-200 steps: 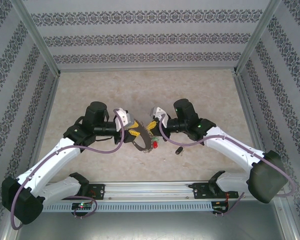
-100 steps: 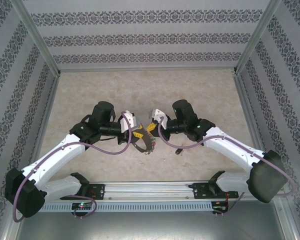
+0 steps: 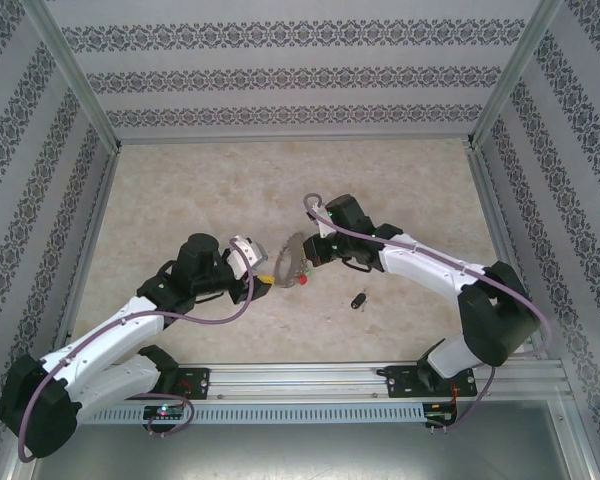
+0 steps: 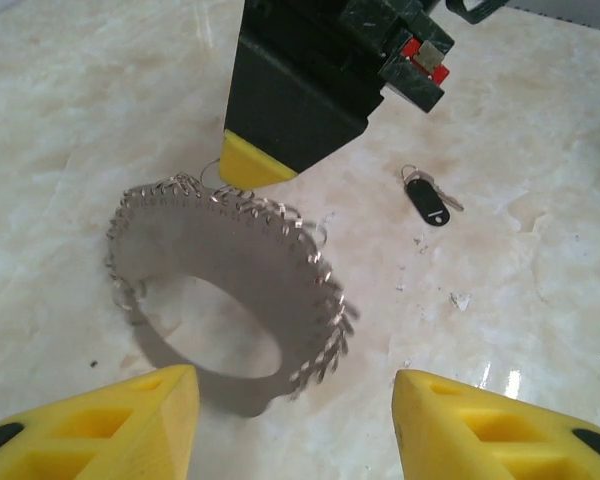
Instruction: Put the keys on the keyring
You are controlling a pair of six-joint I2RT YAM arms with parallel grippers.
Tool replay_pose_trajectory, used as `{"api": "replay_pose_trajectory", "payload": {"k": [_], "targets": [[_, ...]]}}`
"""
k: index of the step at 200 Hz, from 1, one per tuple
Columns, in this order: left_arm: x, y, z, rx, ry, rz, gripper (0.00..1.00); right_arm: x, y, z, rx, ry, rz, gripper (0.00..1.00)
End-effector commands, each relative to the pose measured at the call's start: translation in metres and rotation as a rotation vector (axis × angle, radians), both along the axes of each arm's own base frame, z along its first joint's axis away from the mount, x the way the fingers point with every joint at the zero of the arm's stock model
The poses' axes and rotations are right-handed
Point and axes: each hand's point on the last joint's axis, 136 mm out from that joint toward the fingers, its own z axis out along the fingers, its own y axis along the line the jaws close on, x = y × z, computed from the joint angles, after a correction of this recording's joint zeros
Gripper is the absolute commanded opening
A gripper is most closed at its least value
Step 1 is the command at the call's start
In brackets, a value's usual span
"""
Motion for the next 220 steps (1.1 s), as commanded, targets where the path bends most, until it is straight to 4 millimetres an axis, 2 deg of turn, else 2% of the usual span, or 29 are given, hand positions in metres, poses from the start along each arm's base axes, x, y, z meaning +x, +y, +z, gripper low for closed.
{"api": "replay_pose_trajectory", "payload": {"k": [1,18,46,65,100,144,167,220], "targets": [[0.005,-0.008,0.001,-0.037,0.004,0.031,0.55,0.000,0.017,-0.007,0.031,0.072,-0.076,0.00],[0.004,-0.010,-0.011,-0.012,0.029,0.032,0.56,-0.021,0.042,-0.025,0.046,0.175,0.073,0.00],[0.012,0.001,-0.026,0.044,0.039,0.117,0.54,-0.047,0.060,-0.054,0.012,0.258,0.215,0.00],[0.019,0.014,-0.025,0.057,0.010,0.197,0.54,-0.045,0.059,-0.068,-0.014,0.280,0.201,0.00],[0.022,0.030,-0.015,0.057,-0.056,0.273,0.54,-0.034,0.058,-0.078,0.071,0.373,0.139,0.00],[0.020,0.035,-0.016,0.060,-0.055,0.292,0.54,-0.037,0.058,-0.081,0.061,0.378,0.154,0.00],[0.020,0.036,-0.015,0.054,-0.058,0.297,0.54,-0.036,0.058,-0.080,0.036,0.348,0.169,0.04],[0.020,0.033,-0.016,0.057,-0.057,0.282,0.54,-0.028,0.069,-0.063,0.061,0.288,0.162,0.09]]}}
